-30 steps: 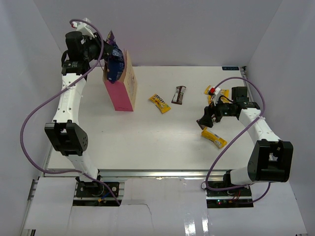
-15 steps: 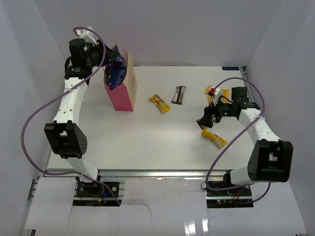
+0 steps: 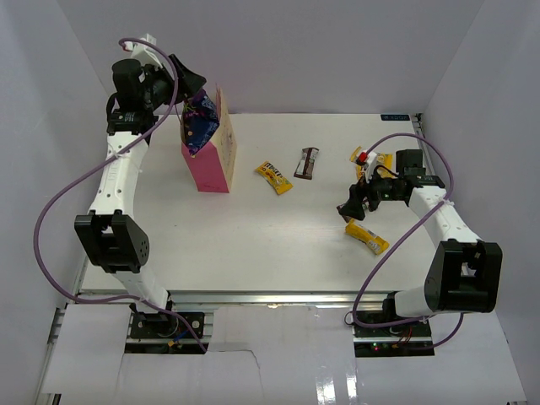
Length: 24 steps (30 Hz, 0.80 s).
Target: Place the snacks into the paper bag
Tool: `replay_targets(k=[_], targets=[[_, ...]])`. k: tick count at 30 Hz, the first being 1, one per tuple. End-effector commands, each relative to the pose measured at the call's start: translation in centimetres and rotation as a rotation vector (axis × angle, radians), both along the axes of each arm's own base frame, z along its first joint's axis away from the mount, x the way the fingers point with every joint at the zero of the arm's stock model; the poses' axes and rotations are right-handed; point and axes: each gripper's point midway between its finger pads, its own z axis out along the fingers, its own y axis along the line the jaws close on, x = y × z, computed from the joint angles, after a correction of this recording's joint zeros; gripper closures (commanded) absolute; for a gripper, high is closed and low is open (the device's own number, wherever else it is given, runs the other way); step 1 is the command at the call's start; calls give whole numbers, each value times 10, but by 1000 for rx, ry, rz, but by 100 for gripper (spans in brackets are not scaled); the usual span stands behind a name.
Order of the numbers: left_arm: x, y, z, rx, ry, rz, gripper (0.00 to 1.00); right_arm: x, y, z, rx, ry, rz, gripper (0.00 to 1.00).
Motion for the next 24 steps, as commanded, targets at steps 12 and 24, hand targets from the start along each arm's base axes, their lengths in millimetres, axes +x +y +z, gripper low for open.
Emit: replay_targets(k=[12, 24], targets=[[-62, 3, -1, 26, 63, -10, 41, -3, 18, 8, 10, -26, 68, 6], [-51, 12, -97, 82, 298, 54, 45, -8, 21, 10, 12, -26, 71, 6]])
